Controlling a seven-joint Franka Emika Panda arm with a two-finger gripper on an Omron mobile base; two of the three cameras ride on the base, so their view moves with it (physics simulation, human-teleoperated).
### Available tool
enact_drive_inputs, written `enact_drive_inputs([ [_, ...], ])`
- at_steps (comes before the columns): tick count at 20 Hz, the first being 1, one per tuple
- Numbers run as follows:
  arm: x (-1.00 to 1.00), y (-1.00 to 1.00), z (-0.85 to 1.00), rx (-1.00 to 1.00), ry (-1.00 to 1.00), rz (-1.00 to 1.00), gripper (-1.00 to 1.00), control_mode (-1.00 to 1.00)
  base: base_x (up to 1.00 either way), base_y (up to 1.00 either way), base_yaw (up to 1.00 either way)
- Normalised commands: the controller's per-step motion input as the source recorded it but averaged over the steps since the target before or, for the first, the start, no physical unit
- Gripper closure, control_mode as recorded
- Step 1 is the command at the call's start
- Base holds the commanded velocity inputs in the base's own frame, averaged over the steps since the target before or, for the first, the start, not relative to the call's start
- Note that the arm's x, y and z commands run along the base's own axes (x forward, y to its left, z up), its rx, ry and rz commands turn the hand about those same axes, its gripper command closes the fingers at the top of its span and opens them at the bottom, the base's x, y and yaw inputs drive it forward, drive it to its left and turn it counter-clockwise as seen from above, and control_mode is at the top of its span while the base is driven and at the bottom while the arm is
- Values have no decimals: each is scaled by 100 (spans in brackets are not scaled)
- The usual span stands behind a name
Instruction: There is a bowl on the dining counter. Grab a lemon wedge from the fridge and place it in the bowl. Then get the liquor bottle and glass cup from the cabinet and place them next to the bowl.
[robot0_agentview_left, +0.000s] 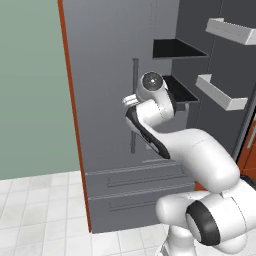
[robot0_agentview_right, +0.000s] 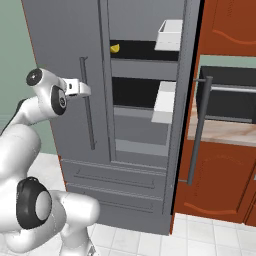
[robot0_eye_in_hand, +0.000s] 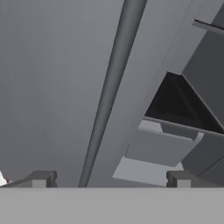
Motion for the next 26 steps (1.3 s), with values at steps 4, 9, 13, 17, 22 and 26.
enact_drive_inputs([
  [4,58,0,0,9,10,0,-100,-100,0,0,0],
  [9,43,0,0,5,3,0,-100,-100,0,0,0],
  [13,33,1,-4,3,0,0,-100,-100,0,0,0],
  [17,31,1,-17,3,0,0,-100,-100,0,0,0],
  [22,33,0,-20,3,0,0,-100,-100,0,0,0],
  [26,42,2,-9,4,0,0,-100,-100,0,0,0],
])
